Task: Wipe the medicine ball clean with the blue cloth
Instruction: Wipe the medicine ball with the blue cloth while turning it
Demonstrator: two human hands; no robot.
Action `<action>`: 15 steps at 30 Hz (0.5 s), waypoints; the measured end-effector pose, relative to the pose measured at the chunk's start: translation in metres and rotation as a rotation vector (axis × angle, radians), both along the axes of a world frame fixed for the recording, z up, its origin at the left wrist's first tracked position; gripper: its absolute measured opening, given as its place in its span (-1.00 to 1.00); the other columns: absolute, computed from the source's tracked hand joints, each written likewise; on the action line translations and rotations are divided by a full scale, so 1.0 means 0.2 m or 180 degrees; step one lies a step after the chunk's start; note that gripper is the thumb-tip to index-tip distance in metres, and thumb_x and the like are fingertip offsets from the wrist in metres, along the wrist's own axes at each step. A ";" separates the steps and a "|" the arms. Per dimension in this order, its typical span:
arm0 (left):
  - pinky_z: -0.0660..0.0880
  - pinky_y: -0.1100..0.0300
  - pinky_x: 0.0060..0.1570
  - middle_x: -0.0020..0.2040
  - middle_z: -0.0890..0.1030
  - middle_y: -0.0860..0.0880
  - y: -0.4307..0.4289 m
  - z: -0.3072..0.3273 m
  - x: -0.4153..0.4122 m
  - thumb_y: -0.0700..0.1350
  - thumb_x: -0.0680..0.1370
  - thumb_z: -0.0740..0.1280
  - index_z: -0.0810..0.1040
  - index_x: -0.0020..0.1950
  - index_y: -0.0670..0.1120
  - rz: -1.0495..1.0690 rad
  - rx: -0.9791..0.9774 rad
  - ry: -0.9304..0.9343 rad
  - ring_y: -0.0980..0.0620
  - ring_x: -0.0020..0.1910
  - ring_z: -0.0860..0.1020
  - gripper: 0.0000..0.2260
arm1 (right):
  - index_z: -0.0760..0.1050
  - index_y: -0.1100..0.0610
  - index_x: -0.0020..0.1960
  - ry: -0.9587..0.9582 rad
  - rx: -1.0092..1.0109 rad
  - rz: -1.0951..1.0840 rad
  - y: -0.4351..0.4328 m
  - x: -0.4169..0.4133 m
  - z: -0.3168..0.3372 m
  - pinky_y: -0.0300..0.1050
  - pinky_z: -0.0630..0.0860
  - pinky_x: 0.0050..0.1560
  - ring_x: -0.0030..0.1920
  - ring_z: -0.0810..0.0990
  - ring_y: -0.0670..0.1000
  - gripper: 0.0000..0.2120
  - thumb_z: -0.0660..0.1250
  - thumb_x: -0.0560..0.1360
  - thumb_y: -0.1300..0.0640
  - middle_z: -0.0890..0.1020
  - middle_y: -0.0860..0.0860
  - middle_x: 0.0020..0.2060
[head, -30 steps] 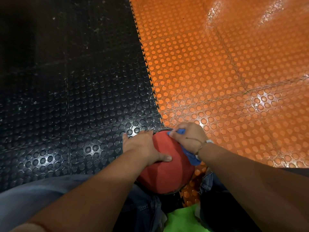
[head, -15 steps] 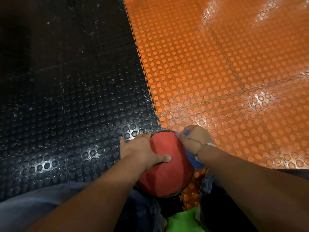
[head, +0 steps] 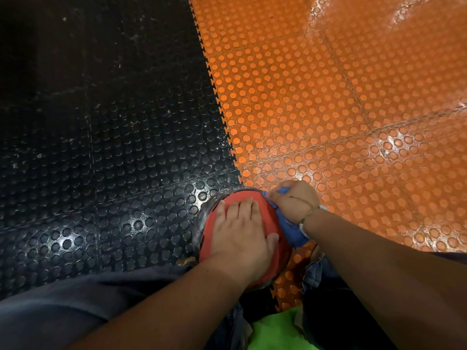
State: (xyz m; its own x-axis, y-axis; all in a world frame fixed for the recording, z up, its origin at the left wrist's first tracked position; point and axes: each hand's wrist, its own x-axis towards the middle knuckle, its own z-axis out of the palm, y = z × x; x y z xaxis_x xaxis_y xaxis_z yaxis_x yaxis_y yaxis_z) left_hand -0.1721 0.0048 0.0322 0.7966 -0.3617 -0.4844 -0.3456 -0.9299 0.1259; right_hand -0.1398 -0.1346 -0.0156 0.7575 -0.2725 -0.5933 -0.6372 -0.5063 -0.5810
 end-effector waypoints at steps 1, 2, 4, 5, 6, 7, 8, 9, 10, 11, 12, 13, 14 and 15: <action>-0.27 -0.08 0.45 0.55 0.03 -0.06 0.01 -0.01 0.00 0.20 0.61 0.02 -0.07 0.56 -0.13 -0.0011 0.0037 -0.0037 -0.08 0.51 -0.01 -0.35 | 0.58 0.12 -0.20 -0.0046 -0.0033 0.0059 0.01 0.00 0.00 -0.22 0.37 -0.32 -0.30 0.54 0.03 -0.78 0.36 0.46 -0.04 0.59 0.00 -0.37; -0.28 -0.08 0.45 0.56 -0.01 -0.07 0.02 -0.03 0.01 0.22 0.60 0.02 -0.10 0.56 -0.14 -0.0047 0.0067 -0.0063 -0.08 0.52 -0.03 -0.33 | 0.58 0.12 -0.19 -0.0114 -0.0036 0.0127 0.02 0.00 0.01 -0.21 0.39 -0.29 -0.27 0.55 0.04 -0.77 0.36 0.46 -0.04 0.61 0.02 -0.35; -0.28 -0.07 0.44 0.57 -0.06 -0.06 0.04 -0.06 0.03 0.22 0.60 0.00 -0.14 0.56 -0.13 -0.0024 0.0064 -0.0065 -0.06 0.53 -0.08 -0.32 | 0.58 0.13 -0.17 -0.0276 0.0047 0.0238 0.03 0.01 0.02 -0.17 0.45 -0.22 -0.23 0.56 0.05 -0.76 0.35 0.47 -0.05 0.63 0.07 -0.29; -0.29 -0.06 0.44 0.57 -0.08 -0.06 0.05 -0.07 0.05 0.22 0.60 -0.01 -0.15 0.56 -0.13 0.0034 0.0036 -0.0055 -0.05 0.53 -0.09 -0.32 | 0.58 0.13 -0.17 -0.0326 0.0100 0.0254 0.03 0.00 0.02 -0.16 0.46 -0.19 -0.23 0.56 0.05 -0.77 0.35 0.48 -0.04 0.63 0.07 -0.28; -0.29 -0.05 0.45 0.57 -0.09 -0.05 0.07 -0.08 0.06 0.21 0.60 -0.02 -0.15 0.56 -0.13 0.0096 0.0001 -0.0046 -0.04 0.53 -0.10 -0.33 | 0.57 0.13 -0.18 -0.0301 0.0096 0.0260 0.02 0.00 0.01 -0.15 0.46 -0.18 -0.22 0.56 0.06 -0.77 0.35 0.48 -0.03 0.62 0.07 -0.29; -0.29 -0.04 0.45 0.57 -0.08 -0.05 0.08 -0.09 0.07 0.21 0.59 -0.03 -0.15 0.56 -0.13 0.0158 -0.0037 -0.0052 -0.04 0.53 -0.10 -0.33 | 0.56 0.15 -0.18 -0.0197 0.0038 0.0223 0.00 -0.01 0.00 -0.15 0.43 -0.19 -0.23 0.54 0.07 -0.76 0.34 0.48 -0.02 0.60 0.07 -0.30; -0.28 -0.03 0.45 0.57 -0.07 -0.05 0.09 -0.10 0.08 0.22 0.57 -0.05 -0.14 0.56 -0.13 0.0214 -0.0075 -0.0087 -0.04 0.53 -0.09 -0.32 | 0.56 0.19 -0.18 -0.0054 -0.0029 0.0131 -0.02 -0.02 -0.01 -0.14 0.42 -0.20 -0.23 0.52 0.09 -0.75 0.34 0.49 -0.01 0.57 0.08 -0.32; -0.28 -0.02 0.45 0.57 -0.04 -0.05 0.10 -0.10 0.08 0.24 0.54 -0.10 -0.11 0.56 -0.13 0.0259 -0.0097 -0.0149 -0.04 0.53 -0.07 -0.30 | 0.57 0.23 -0.15 0.0135 -0.0066 -0.0033 -0.03 -0.03 -0.03 -0.12 0.43 -0.19 -0.25 0.52 0.11 -0.73 0.34 0.49 0.00 0.55 0.10 -0.33; -0.28 -0.01 0.45 0.56 0.00 -0.05 0.12 -0.10 0.07 0.27 0.49 -0.17 -0.08 0.56 -0.12 0.0301 -0.0113 -0.0234 -0.04 0.52 -0.04 -0.26 | 0.58 0.23 -0.12 0.0285 -0.0049 -0.0216 -0.03 -0.05 -0.04 -0.10 0.48 -0.17 -0.26 0.53 0.11 -0.73 0.34 0.48 0.00 0.57 0.10 -0.33; -0.27 0.00 0.45 0.55 0.04 -0.05 0.12 -0.11 0.07 0.29 0.43 -0.25 -0.04 0.56 -0.11 0.0351 -0.0132 -0.0308 -0.03 0.51 -0.01 -0.21 | 0.58 0.19 -0.10 0.0314 -0.0013 -0.0375 0.00 -0.06 -0.04 -0.08 0.53 -0.12 -0.25 0.56 0.11 -0.76 0.34 0.47 -0.01 0.61 0.08 -0.29; -0.27 0.00 0.45 0.54 0.08 -0.04 0.13 -0.11 0.06 0.31 0.38 -0.29 0.01 0.55 -0.11 0.0412 -0.0156 -0.0368 -0.02 0.51 0.03 -0.17 | 0.58 0.13 -0.09 0.0149 -0.0006 -0.0404 0.04 -0.06 -0.03 -0.07 0.55 -0.06 -0.21 0.58 0.09 -0.79 0.34 0.47 -0.02 0.64 0.05 -0.23; -0.26 0.00 0.45 0.53 0.14 -0.04 0.14 -0.13 0.06 0.31 0.37 -0.29 0.06 0.54 -0.10 0.0489 -0.0178 -0.0428 -0.02 0.50 0.07 -0.16 | 0.58 0.07 -0.07 -0.0111 -0.0029 -0.0276 0.09 -0.06 -0.01 -0.11 0.53 -0.02 -0.16 0.59 0.05 -0.83 0.34 0.47 -0.02 0.65 0.01 -0.18; -0.24 0.00 0.45 0.51 0.20 -0.05 0.15 -0.14 0.06 0.31 0.38 -0.25 0.14 0.53 -0.11 0.0579 -0.0222 -0.0509 -0.03 0.48 0.13 -0.17 | 0.59 0.03 -0.07 -0.0385 -0.0025 -0.0070 0.14 -0.07 0.02 -0.15 0.51 -0.01 -0.13 0.58 0.01 -0.85 0.34 0.47 -0.03 0.64 -0.03 -0.15; -0.20 -0.01 0.44 0.48 0.27 -0.06 0.16 -0.16 0.06 0.30 0.39 -0.20 0.22 0.50 -0.13 0.0668 -0.0285 -0.0591 -0.04 0.46 0.19 -0.19 | 0.60 0.00 -0.06 -0.0589 -0.0010 0.0118 0.17 -0.08 0.04 -0.19 0.49 -0.02 -0.12 0.57 -0.03 -0.85 0.34 0.47 -0.04 0.63 -0.06 -0.15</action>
State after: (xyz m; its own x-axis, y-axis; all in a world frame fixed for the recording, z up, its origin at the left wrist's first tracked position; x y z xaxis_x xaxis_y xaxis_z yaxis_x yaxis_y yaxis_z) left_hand -0.1593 0.0359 0.0000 0.9305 -0.2145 -0.2970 -0.1718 -0.9715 0.1633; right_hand -0.1552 -0.0998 -0.0081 0.8631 -0.2439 -0.4422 -0.5005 -0.5294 -0.6850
